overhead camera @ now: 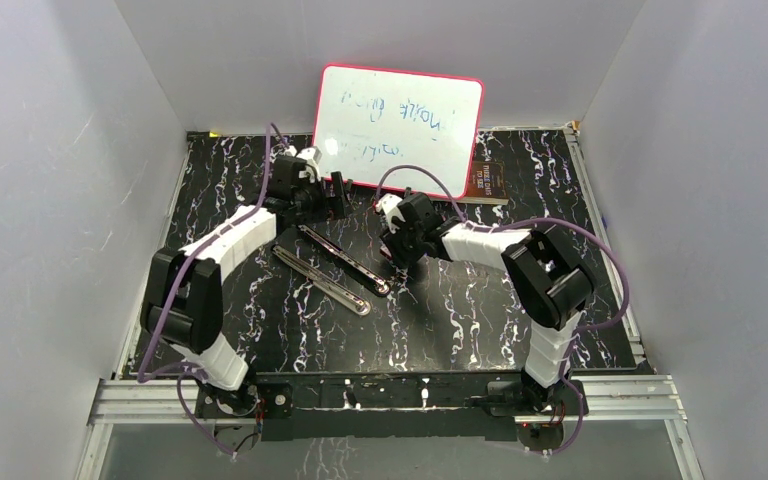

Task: Load the staples into the stapler
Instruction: Adjust the staple box at the center of the board.

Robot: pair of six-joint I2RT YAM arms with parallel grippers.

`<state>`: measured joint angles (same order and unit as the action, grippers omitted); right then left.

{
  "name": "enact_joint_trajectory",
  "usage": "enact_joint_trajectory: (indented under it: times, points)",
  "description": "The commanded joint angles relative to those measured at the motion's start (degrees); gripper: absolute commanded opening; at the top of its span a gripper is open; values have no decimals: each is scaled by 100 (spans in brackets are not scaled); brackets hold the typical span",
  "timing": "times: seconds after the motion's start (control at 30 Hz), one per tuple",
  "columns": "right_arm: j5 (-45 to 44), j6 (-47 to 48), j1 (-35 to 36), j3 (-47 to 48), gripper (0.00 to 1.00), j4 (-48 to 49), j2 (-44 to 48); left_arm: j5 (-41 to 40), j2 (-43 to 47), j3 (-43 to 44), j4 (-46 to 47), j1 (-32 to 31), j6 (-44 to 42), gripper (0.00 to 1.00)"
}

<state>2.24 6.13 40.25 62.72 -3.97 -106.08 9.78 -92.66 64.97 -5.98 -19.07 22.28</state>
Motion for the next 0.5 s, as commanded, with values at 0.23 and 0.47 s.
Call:
enact_joint_trajectory:
  times: [0.23,0.47]
  points:
    - [584,1001,41,-23,43,-296,-420,3165,-1082,-438,2666,773,2094,73]
    - [709,1194,-2,-76,43,-195,-432,3934,-1938,200,2584,774,2022,41]
